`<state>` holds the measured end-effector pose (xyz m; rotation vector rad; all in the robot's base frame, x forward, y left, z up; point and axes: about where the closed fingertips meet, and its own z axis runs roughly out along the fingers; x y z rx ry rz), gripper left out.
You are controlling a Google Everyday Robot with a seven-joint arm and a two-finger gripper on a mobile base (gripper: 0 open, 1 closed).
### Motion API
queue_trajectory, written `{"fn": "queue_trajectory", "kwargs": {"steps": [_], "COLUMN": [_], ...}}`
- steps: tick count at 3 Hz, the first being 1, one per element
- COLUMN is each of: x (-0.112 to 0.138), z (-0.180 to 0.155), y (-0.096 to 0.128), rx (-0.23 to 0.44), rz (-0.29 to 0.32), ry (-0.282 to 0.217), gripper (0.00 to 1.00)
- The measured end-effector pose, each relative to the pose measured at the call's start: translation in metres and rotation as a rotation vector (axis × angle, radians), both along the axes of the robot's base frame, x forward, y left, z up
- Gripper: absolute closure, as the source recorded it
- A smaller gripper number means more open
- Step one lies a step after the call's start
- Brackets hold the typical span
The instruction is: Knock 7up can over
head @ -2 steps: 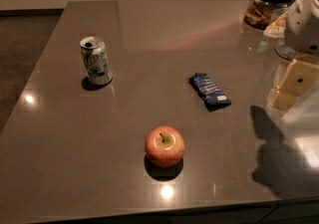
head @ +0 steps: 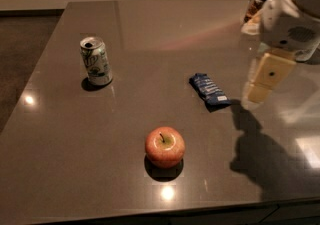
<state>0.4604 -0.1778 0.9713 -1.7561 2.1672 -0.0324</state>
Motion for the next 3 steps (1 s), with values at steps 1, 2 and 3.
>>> {"fn": "queue_trajectory", "kwargs": {"steps": [1,2,3], "x": [0.015,0.036,0.057], "z": [-0.006,-0.022,-0.035], "y": [0.028,0.073,0.117], "rx": [0.059,0.154,0.231], "rz": [0.038,0.076,0.096], "ry": [0.016,0.049,0.075], "gripper": [0.00,0.00,0.00]}}
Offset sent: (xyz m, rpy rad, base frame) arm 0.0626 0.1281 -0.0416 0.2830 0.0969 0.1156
